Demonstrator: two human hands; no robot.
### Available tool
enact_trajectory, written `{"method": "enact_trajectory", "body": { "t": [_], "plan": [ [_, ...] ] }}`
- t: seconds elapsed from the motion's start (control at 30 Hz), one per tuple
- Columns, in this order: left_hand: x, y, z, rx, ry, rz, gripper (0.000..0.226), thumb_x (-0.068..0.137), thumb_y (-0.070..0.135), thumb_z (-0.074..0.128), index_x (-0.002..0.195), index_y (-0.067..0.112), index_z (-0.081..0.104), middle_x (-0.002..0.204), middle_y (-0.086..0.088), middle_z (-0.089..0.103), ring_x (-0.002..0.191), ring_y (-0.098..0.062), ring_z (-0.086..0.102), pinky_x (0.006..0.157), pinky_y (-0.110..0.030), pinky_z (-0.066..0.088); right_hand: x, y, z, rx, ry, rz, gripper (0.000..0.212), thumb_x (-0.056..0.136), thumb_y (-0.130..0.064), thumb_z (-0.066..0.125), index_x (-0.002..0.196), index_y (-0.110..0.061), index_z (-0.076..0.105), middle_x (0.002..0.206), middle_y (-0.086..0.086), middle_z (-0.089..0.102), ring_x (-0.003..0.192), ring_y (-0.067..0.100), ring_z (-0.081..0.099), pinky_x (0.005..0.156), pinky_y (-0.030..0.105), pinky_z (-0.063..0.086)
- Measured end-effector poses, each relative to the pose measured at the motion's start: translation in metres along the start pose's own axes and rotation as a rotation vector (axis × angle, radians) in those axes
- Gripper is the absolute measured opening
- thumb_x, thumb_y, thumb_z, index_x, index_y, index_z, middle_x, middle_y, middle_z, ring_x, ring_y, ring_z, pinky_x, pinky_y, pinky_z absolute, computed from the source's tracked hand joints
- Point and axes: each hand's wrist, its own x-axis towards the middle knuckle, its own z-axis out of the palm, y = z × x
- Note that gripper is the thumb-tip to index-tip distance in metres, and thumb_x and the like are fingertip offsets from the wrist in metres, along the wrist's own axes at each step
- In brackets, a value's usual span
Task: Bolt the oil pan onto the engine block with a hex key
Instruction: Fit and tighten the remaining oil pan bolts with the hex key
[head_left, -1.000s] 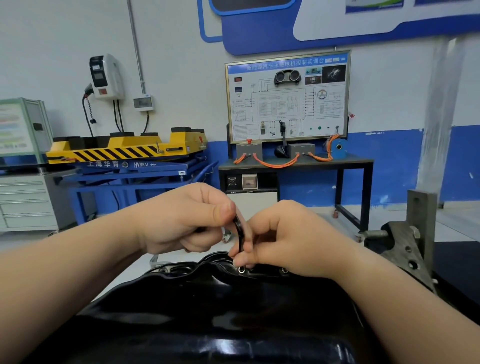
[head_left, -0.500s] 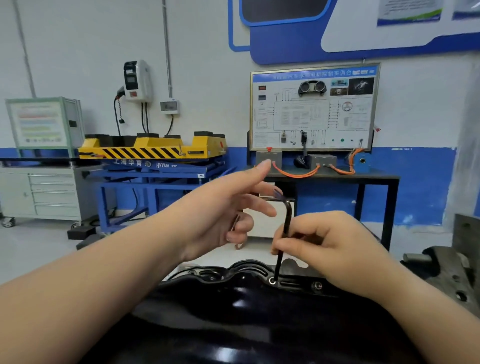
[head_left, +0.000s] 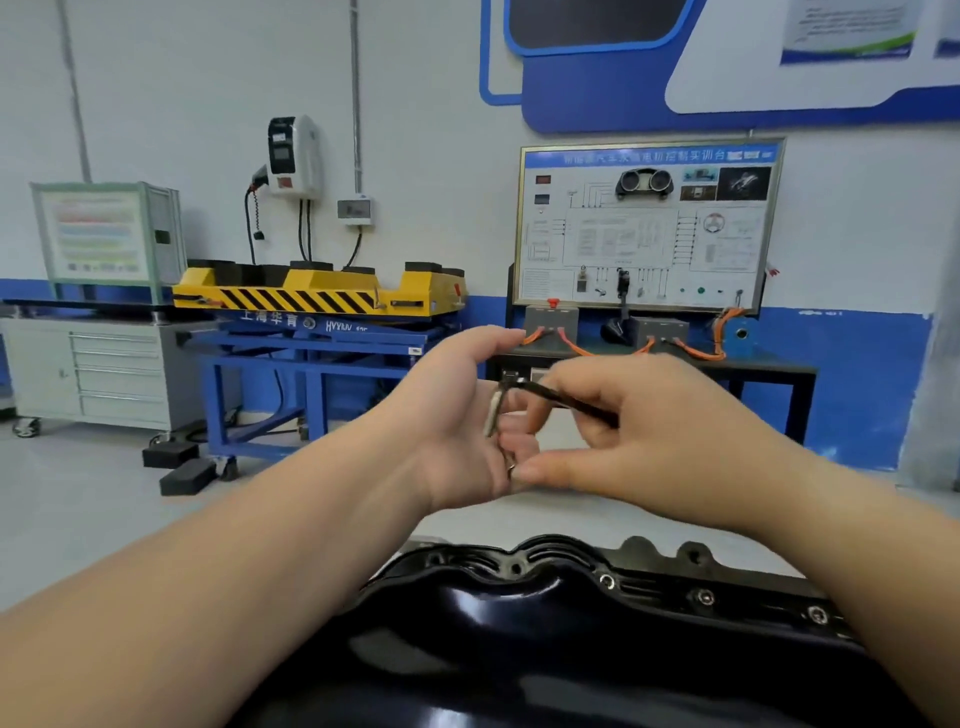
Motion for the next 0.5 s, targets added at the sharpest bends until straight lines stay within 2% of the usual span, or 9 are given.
{"method": "enact_trajectory", "body": {
  "t": [0.07, 0.1, 0.17, 0.27, 0.3, 0.4, 0.5],
  "plan": [
    [0.001, 0.002, -0.003, -0.049, -0.025, 0.0, 0.038, 0.082, 0.031, 0.051, 0.057, 0.004, 0.061, 0.055, -0.004, 0.042, 0.053, -0.014, 0.032, 0.058, -0.023, 0.026, 0.013, -0.01, 0.003, -0.188, -0.107, -0.07, 0.022, 0.073, -0.046, 0.068, 0.08, -0.028, 0.057, 0.057, -0.025, 0.05, 0.057, -0.003, 0.046, 0.054, 0.016, 0.033],
    [0.002, 0.003, -0.005, -0.055, -0.045, -0.003, 0.044, 0.082, 0.028, 0.049, 0.051, 0.002, 0.063, 0.051, -0.006, 0.047, 0.05, -0.016, 0.038, 0.056, -0.022, 0.033, 0.018, -0.014, 0.004, -0.269, -0.139, -0.092, 0.018, 0.076, -0.043, 0.068, 0.08, -0.031, 0.055, 0.059, -0.022, 0.052, 0.058, -0.002, 0.047, 0.055, 0.017, 0.034],
    [0.001, 0.004, -0.009, -0.082, -0.065, -0.021, 0.044, 0.082, 0.021, 0.045, 0.048, -0.001, 0.063, 0.049, -0.008, 0.049, 0.044, -0.017, 0.043, 0.054, -0.021, 0.04, 0.024, -0.019, 0.006, -0.354, -0.171, -0.11, 0.014, 0.08, -0.038, 0.068, 0.084, -0.03, 0.057, 0.067, -0.014, 0.056, 0.063, 0.003, 0.048, 0.062, 0.03, 0.042],
    [-0.004, 0.005, -0.01, -0.15, -0.071, -0.058, 0.014, 0.071, 0.013, 0.048, 0.069, 0.001, 0.055, 0.061, -0.01, 0.046, 0.06, -0.019, 0.041, 0.066, -0.029, 0.036, 0.027, -0.028, 0.005, -0.433, -0.205, -0.125, 0.009, 0.083, -0.037, 0.064, 0.088, -0.033, 0.058, 0.069, -0.013, 0.052, 0.065, 0.005, 0.045, 0.063, 0.032, 0.042],
    [-0.006, 0.005, -0.01, -0.159, -0.078, -0.059, 0.011, 0.068, 0.011, 0.048, 0.073, 0.002, 0.052, 0.064, -0.009, 0.044, 0.063, -0.019, 0.04, 0.068, -0.031, 0.035, 0.027, -0.031, 0.004, -0.474, -0.212, -0.134, 0.006, 0.084, -0.038, 0.061, 0.086, -0.035, 0.056, 0.069, -0.013, 0.049, 0.066, 0.005, 0.044, 0.062, 0.031, 0.041],
    [-0.008, 0.003, -0.01, -0.127, -0.078, -0.055, 0.007, 0.073, 0.012, 0.046, 0.075, 0.006, 0.049, 0.065, -0.005, 0.037, 0.064, -0.018, 0.037, 0.069, -0.032, 0.04, 0.025, -0.036, 0.002, -0.575, -0.191, -0.13, 0.003, 0.085, -0.033, 0.053, 0.082, -0.034, 0.052, 0.079, -0.011, 0.055, 0.075, 0.01, 0.047, 0.068, 0.035, 0.046],
    [-0.007, -0.001, -0.013, -0.177, -0.087, -0.071, 0.011, 0.081, 0.012, 0.044, 0.084, 0.003, 0.05, 0.071, -0.006, 0.043, 0.071, -0.018, 0.039, 0.076, -0.035, 0.044, 0.022, -0.035, 0.004, -0.619, -0.168, -0.078, 0.018, 0.086, -0.026, 0.05, 0.098, -0.032, 0.062, 0.088, -0.008, 0.063, 0.083, 0.014, 0.054, 0.072, 0.038, 0.05]
  ]
}}
